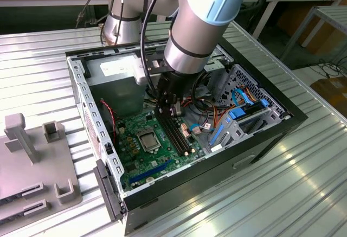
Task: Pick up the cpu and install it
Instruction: 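Install the first cpu locking lever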
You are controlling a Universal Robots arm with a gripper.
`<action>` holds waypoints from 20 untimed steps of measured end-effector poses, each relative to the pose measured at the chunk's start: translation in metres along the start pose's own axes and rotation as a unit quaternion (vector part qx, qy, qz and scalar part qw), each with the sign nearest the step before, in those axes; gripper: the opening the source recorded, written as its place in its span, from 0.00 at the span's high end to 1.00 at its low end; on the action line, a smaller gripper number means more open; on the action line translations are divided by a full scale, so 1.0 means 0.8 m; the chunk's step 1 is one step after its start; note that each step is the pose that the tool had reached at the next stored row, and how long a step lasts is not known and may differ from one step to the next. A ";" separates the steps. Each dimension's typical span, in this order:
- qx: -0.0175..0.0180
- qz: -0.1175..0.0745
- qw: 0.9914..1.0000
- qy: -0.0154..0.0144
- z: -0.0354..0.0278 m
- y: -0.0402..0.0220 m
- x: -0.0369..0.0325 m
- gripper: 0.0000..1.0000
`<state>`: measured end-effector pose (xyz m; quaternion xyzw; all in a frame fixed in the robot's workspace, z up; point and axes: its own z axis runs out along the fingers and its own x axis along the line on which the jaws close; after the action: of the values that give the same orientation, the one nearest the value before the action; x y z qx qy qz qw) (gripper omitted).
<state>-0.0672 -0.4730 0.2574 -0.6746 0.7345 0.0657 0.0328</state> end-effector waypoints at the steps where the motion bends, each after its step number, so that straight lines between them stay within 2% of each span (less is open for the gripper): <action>1: 0.000 0.000 1.000 -0.004 0.0002 -0.0013 -0.0007 0.89; 2: -0.001 0.000 1.000 -0.008 0.0009 -0.0034 -0.0022 0.89; 6: -0.001 -0.001 1.000 -0.014 0.0031 -0.0087 -0.0084 0.89; 9: -0.002 -0.001 1.000 -0.023 0.0061 -0.0111 -0.0115 0.89; 10: -0.002 -0.001 1.000 -0.027 0.0066 -0.0112 -0.0115 0.89; 11: -0.003 -0.001 0.999 -0.035 0.0072 -0.0113 -0.0115 0.89; 13: -0.004 -0.002 0.999 -0.046 0.0079 -0.0113 -0.0113 0.89; 15: -0.005 -0.002 0.999 -0.054 0.0084 -0.0112 -0.0114 0.89; 17: -0.005 -0.002 0.998 -0.059 0.0094 -0.0109 -0.0114 0.89; 20: -0.005 -0.002 0.998 -0.061 0.0124 -0.0092 -0.0114 0.89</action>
<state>-0.0595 -0.4632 0.2484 -0.6713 0.7291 0.1106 0.0742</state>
